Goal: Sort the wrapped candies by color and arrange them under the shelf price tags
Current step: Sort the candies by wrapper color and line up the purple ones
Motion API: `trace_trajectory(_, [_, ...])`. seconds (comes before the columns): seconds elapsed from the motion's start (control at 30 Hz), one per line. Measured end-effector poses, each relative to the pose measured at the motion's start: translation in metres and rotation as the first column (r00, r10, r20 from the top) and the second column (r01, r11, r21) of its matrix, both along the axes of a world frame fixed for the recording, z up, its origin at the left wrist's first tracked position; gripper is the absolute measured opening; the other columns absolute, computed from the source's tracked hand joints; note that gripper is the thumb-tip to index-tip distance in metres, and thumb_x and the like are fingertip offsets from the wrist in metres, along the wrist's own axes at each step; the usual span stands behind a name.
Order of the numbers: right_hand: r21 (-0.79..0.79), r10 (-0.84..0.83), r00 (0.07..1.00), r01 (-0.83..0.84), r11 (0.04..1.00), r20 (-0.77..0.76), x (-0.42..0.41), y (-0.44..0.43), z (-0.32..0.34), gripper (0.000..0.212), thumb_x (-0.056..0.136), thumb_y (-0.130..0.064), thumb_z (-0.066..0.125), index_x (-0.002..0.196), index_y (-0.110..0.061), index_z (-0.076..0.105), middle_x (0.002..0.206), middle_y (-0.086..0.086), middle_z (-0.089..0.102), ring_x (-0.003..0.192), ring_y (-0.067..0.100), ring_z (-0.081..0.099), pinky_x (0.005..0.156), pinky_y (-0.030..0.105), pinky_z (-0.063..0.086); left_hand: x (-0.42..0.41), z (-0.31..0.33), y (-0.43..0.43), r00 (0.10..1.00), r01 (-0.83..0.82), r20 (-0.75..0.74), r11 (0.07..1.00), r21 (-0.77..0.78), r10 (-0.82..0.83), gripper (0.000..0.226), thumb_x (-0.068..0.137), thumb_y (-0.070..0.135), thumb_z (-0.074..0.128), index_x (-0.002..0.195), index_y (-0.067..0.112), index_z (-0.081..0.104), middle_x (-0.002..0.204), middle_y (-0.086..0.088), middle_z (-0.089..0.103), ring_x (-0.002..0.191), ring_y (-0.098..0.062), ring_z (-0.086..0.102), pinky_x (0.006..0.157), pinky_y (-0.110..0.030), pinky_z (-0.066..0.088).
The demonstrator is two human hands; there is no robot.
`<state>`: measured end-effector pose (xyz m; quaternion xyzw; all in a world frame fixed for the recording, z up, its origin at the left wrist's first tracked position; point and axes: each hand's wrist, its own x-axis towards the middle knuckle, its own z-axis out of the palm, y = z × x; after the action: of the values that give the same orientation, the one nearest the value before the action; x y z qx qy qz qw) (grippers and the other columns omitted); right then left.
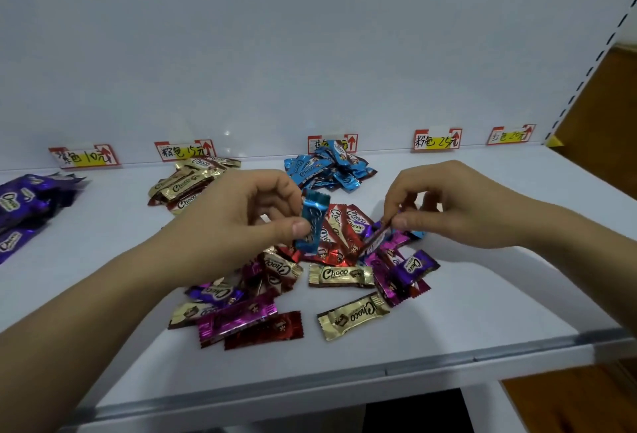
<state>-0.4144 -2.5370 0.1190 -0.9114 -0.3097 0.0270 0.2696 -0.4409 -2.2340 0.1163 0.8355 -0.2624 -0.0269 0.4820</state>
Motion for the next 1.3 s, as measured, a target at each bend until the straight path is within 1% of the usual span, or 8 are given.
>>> trace_trajectory(0.23, [0.271, -0.352, 0.913, 0.399, 0.876, -0.206, 0.038, 0.024, -0.008, 0.005, 0.091, -0.012, 0.072, 0.088, -0.015, 0.073, 0.067, -0.002, 0.072, 0.059, 0.006, 0.065, 0.055, 0.021, 0.05, 0.059, -0.007, -0.008, 0.926, -0.377, -0.02, 0.926, 0.037, 0.378, 0.004, 0.09, 0.025, 0.074, 0.091, 0.021, 0.072, 0.076, -0.004, 0.075, 0.071, -0.02, 0.072, 0.07, -0.033, 0.059])
trace_trajectory(0.5, [0.365, -0.549, 0.762, 0.647, 0.67, -0.344, 0.082, 0.066, -0.017, 0.011, 0.088, -0.007, 0.071, 0.077, -0.009, 0.072, 0.071, 0.01, 0.075, 0.058, 0.013, 0.069, 0.052, 0.023, 0.052, 0.122, -0.027, -0.023, 0.828, -0.53, -0.115, 0.832, 0.162, 0.549, 0.022, 0.086, 0.036, 0.077, 0.087, 0.015, 0.071, 0.082, -0.004, 0.072, 0.07, -0.016, 0.07, 0.06, -0.028, 0.051])
trace_trajectory(0.63, [0.368, -0.572, 0.781, 0.623, 0.69, -0.25, 0.09, 0.078, -0.021, 0.011, 0.087, -0.015, 0.075, 0.079, -0.01, 0.069, 0.07, 0.007, 0.074, 0.06, 0.015, 0.072, 0.059, 0.029, 0.059, 0.128, -0.03, -0.029, 0.831, -0.535, -0.056, 0.822, 0.195, 0.554, 0.028, 0.086, 0.043, 0.076, 0.085, 0.015, 0.069, 0.079, -0.003, 0.072, 0.07, -0.015, 0.068, 0.057, -0.026, 0.046])
trace_trajectory(0.7, [0.335, -0.621, 0.78, 0.607, 0.721, -0.076, 0.095, 0.078, -0.024, 0.013, 0.089, -0.026, 0.074, 0.086, -0.015, 0.068, 0.078, 0.001, 0.071, 0.069, 0.015, 0.069, 0.063, 0.03, 0.057, 0.128, -0.029, -0.031, 0.841, -0.526, 0.015, 0.812, 0.252, 0.541, 0.033, 0.087, 0.049, 0.072, 0.085, 0.016, 0.069, 0.078, 0.0, 0.07, 0.073, -0.015, 0.067, 0.057, -0.026, 0.045])
trace_trajectory(0.83, [0.151, -0.47, 0.845, 0.446, 0.882, 0.255, 0.102, 0.071, -0.033, 0.026, 0.099, -0.03, 0.057, 0.123, -0.023, 0.064, 0.111, 0.005, 0.057, 0.099, 0.019, 0.058, 0.084, 0.033, 0.051, 0.127, -0.03, -0.03, 0.848, -0.53, 0.214, 0.779, 0.334, 0.484, 0.037, 0.093, 0.051, 0.063, 0.109, 0.018, 0.07, 0.095, 0.004, 0.068, 0.084, -0.013, 0.062, 0.066, -0.027, 0.044])
trace_trajectory(0.93, [0.042, -0.379, 0.892, 0.381, 0.924, 0.245, 0.103, 0.066, -0.039, 0.03, 0.099, -0.026, 0.057, 0.128, -0.022, 0.065, 0.119, 0.008, 0.056, 0.106, 0.023, 0.057, 0.09, 0.035, 0.049, 0.124, -0.028, -0.033, 0.902, -0.431, 0.172, 0.804, 0.409, 0.396, 0.039, 0.093, 0.046, 0.065, 0.122, 0.02, 0.066, 0.108, 0.002, 0.068, 0.085, -0.013, 0.061, 0.064, -0.024, 0.043])
trace_trajectory(1.2, [0.078, -0.478, 0.864, 0.472, 0.878, 0.157, 0.1, 0.042, -0.045, 0.03, 0.103, -0.017, 0.049, 0.126, -0.018, 0.067, 0.123, 0.005, 0.068, 0.085, 0.012, 0.059, 0.069, 0.022, 0.041, 0.119, -0.026, -0.047, 0.941, -0.339, 0.147, 0.848, 0.408, 0.306, 0.05, 0.092, 0.041, 0.068, 0.138, 0.023, 0.059, 0.128, -0.001, 0.064, 0.107, -0.018, 0.059, 0.086, -0.027, 0.044])
trace_trajectory(1.3, [0.022, -0.464, 0.879, 0.464, 0.886, 0.109, 0.1, 0.032, -0.044, 0.032, 0.104, -0.015, 0.044, 0.127, -0.021, 0.066, 0.128, 0.008, 0.066, 0.097, 0.022, 0.064, 0.07, 0.026, 0.043, 0.115, -0.024, -0.046, 0.945, -0.328, 0.14, 0.856, 0.4, 0.296, 0.051, 0.094, 0.044, 0.066, 0.139, 0.023, 0.057, 0.132, -0.002, 0.063, 0.112, -0.018, 0.059, 0.089, -0.028, 0.044])
